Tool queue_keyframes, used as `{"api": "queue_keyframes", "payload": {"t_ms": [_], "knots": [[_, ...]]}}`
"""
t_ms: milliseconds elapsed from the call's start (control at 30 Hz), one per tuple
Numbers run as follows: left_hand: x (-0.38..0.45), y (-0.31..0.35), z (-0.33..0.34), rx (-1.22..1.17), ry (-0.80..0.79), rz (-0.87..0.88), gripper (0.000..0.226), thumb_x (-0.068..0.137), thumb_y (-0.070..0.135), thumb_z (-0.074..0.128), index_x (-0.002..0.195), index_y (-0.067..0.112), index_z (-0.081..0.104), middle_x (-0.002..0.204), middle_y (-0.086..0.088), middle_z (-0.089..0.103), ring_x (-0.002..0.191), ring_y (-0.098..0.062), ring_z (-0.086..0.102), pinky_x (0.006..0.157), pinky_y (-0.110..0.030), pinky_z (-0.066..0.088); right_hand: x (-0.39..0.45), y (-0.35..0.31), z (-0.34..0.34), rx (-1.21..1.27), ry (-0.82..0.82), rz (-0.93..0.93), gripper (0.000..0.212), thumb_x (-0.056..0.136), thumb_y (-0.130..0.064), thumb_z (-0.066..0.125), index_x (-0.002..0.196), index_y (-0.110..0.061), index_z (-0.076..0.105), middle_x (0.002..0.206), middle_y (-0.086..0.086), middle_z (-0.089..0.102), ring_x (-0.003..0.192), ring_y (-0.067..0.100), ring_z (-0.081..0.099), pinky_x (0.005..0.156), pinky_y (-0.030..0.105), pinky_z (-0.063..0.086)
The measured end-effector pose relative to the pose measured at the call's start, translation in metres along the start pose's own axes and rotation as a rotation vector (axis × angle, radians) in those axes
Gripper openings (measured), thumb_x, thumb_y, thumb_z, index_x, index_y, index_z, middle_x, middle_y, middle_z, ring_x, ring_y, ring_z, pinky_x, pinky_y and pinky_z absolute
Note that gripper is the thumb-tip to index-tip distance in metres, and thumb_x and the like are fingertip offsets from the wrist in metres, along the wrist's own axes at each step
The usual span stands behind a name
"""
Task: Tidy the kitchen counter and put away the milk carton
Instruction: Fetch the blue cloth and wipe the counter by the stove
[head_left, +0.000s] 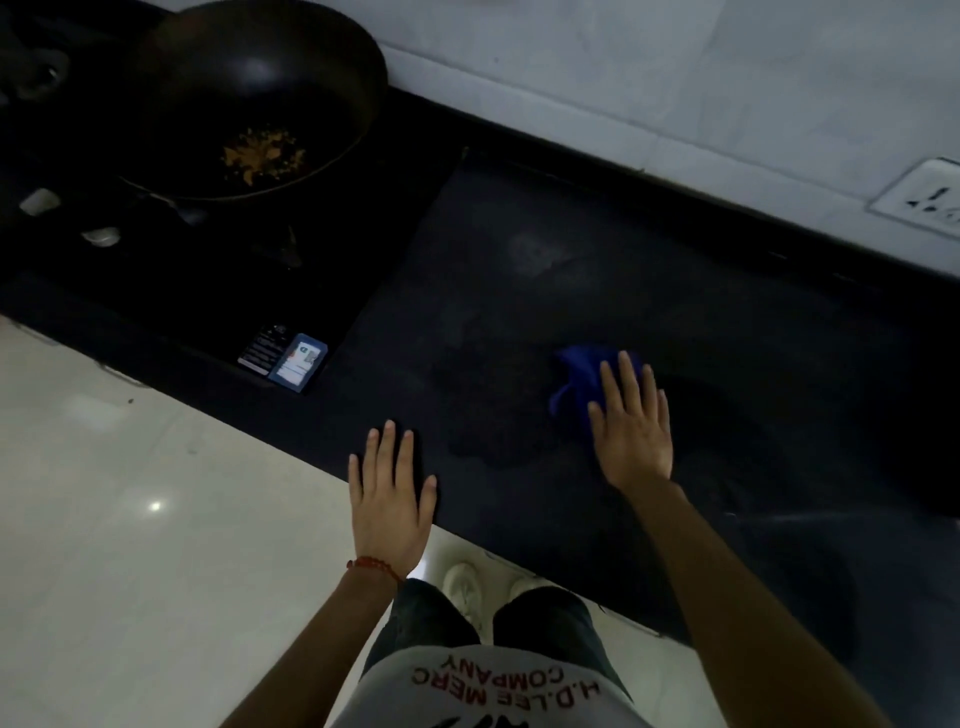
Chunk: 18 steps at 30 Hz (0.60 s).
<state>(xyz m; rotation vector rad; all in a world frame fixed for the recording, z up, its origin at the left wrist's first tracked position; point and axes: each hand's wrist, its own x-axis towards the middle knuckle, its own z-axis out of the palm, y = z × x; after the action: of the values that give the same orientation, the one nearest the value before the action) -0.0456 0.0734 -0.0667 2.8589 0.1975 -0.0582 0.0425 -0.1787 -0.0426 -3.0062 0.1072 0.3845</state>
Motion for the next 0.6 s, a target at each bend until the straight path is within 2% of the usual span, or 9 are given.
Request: {"api": "queue_keyframes", "payload": {"t_ms": [67,133,200,233,300,367,433,500,600], "knots": [[-0.010,0.012,-0.001,0.001,-0.039,0.057,0.062,0.094,0.047,0.008,0.134,0.010,0.036,0.143,-0.016,0.044,0.135,-0.025,0.021,0.113,-0.039,0.007,-0.016,-0.010,0.003,0.045,0.052,0.059,0.054,0.096,-0.036,0.028,0.146,-0.019,0.017,0.158,0.003,0.008,0.145,0.030,0.009,0.116,0.047,0.015],[-0.021,0.024,0.003,0.015,-0.091,0.110,0.062,0.094,0.046,0.006,0.133,0.010,0.037,0.141,-0.016,0.046,0.134,-0.024,0.024,0.114,-0.035,0.002,-0.043,-0.018,0.012,0.012,0.012,-0.083,0.054,0.089,-0.037,0.031,0.140,-0.019,0.036,0.150,0.005,0.035,0.138,0.032,0.033,0.109,0.047,0.033],[-0.029,0.034,0.008,0.046,-0.141,0.130,0.062,0.094,0.045,0.004,0.132,0.010,0.038,0.140,-0.016,0.048,0.132,-0.024,0.025,0.114,-0.037,0.006,-0.059,0.000,0.015,-0.074,-0.062,-0.193,0.054,0.087,-0.039,0.030,0.138,-0.021,0.039,0.145,0.002,0.044,0.133,0.029,0.040,0.105,0.044,0.040],[-0.031,0.036,0.010,0.065,-0.152,0.123,0.062,0.094,0.044,0.003,0.132,0.010,0.038,0.139,-0.016,0.048,0.132,-0.024,0.026,0.112,-0.040,0.010,-0.060,0.018,0.012,-0.066,-0.072,-0.167,0.055,0.087,-0.039,0.029,0.138,-0.022,0.038,0.145,0.001,0.043,0.133,0.029,0.040,0.104,0.044,0.043],[-0.034,0.038,0.012,0.095,-0.162,0.115,0.063,0.094,0.044,0.002,0.133,0.010,0.038,0.140,-0.017,0.048,0.132,-0.025,0.026,0.109,-0.042,0.014,-0.058,0.059,0.005,-0.016,0.016,-0.019,0.056,0.089,-0.040,0.025,0.141,-0.022,0.032,0.152,0.000,0.030,0.139,0.029,0.032,0.108,0.047,0.037],[-0.034,0.038,0.011,0.110,-0.159,0.114,0.063,0.094,0.044,0.002,0.134,0.010,0.037,0.141,-0.017,0.047,0.132,-0.024,0.026,0.109,-0.042,0.015,-0.057,0.092,0.002,0.015,0.012,0.140,0.054,0.096,-0.041,0.020,0.147,-0.023,0.013,0.156,-0.004,0.000,0.146,0.026,0.006,0.118,0.045,0.015],[-0.034,0.037,0.011,0.106,-0.159,0.112,0.063,0.094,0.045,0.003,0.135,0.010,0.036,0.141,-0.017,0.046,0.133,-0.025,0.026,0.109,-0.042,0.015,-0.062,0.094,0.003,0.079,0.002,0.243,0.055,0.097,-0.040,0.017,0.147,-0.024,0.001,0.157,-0.003,-0.012,0.146,0.025,-0.008,0.119,0.043,0.002],[-0.036,0.039,0.011,0.106,-0.164,0.098,0.064,0.094,0.046,0.002,0.135,0.010,0.036,0.141,-0.017,0.045,0.133,-0.026,0.028,0.110,-0.042,0.015,-0.078,0.076,0.009,0.058,0.022,0.204,0.056,0.094,-0.042,0.010,0.145,-0.024,-0.004,0.155,-0.003,-0.014,0.145,0.026,-0.009,0.118,0.043,0.001],[-0.038,0.042,0.010,0.101,-0.155,0.084,0.065,0.094,0.046,0.001,0.136,0.010,0.035,0.142,-0.017,0.044,0.133,-0.027,0.030,0.111,-0.044,0.019,-0.107,0.074,0.020,0.000,-0.048,-0.056,0.059,0.082,-0.048,-0.006,0.137,-0.028,-0.013,0.147,-0.009,-0.020,0.142,0.021,-0.013,0.114,0.038,-0.004]]}}
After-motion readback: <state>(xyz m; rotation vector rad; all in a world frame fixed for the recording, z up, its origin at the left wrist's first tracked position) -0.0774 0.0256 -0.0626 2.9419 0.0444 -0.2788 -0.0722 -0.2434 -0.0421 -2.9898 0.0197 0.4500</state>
